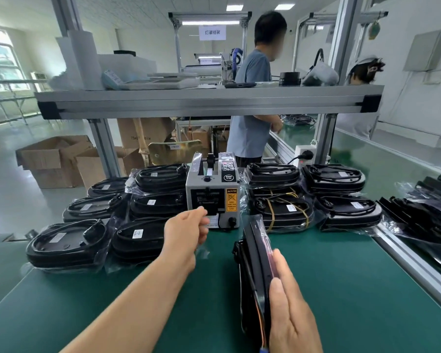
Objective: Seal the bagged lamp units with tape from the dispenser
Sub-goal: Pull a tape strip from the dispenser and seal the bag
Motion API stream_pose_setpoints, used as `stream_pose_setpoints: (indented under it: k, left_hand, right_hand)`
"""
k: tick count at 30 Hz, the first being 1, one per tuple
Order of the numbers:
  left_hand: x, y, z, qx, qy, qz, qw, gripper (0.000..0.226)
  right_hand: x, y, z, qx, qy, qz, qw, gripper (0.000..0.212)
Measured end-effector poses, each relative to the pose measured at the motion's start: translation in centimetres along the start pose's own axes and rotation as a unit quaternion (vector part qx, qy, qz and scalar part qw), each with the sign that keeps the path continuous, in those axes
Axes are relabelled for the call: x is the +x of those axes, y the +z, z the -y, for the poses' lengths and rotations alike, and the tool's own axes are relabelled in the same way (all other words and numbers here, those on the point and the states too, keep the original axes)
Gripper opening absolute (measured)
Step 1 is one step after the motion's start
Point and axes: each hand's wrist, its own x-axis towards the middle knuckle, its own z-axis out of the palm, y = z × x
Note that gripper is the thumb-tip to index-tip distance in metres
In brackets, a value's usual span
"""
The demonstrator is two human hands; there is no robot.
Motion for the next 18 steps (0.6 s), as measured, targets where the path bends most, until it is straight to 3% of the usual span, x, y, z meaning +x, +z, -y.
stream_pose_setpoints:
  k: [3, 8, 13, 18]
  left_hand:
    - [4.1, 1.6, -0.3, -0.043, -0.108, -0.022, 0.993, 0.011]
    - [7.9, 2.9, -0.2, -0.097, -0.200, -0.022, 0.975, 0.010]
    - [9.9, 3.9, -0.1, -0.150, -0.216, -0.038, 0.964, 0.012]
    - [8.3, 4.8, -0.3, -0.141, -0.144, -0.113, 0.973, 0.016]
  right_hand:
    - [0.3, 0.3, 0.0, -0.020, -0.015, 0.002, 1.000, 0.062]
    - [0.7, 0.3, 0.0, -0.012, -0.017, 0.013, 1.000, 0.054]
    - [0.8, 0.1, -0.6, 0.003, -0.023, 0.006, 1.000, 0.051]
    - [0.9, -0.2, -0.9, 0.018, -0.025, 0.007, 0.999, 0.051]
